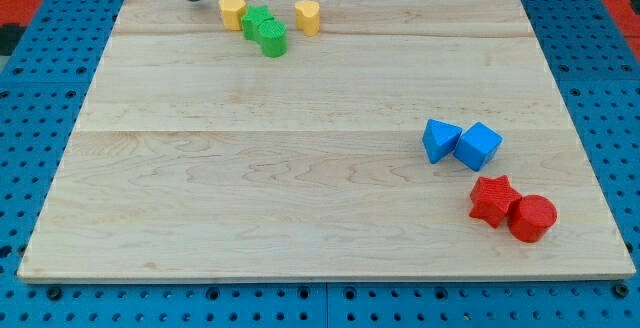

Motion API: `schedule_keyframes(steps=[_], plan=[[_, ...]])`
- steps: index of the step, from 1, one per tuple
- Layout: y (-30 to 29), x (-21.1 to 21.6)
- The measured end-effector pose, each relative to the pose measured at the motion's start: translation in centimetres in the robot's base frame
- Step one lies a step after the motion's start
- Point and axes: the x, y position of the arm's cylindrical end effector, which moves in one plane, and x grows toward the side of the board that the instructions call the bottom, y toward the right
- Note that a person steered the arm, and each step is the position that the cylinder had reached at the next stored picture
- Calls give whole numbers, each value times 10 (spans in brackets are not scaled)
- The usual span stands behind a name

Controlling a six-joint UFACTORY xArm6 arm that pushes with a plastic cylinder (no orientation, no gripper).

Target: Move the yellow blocks towards the top right of the board

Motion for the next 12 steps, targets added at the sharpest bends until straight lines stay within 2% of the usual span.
schedule_keyframes(steps=[1, 3, 6, 7, 8, 10, 12], plan=[[-15, 18], [102, 18], [173, 20], [138, 14], [112, 33], [235, 38], [309, 40]])
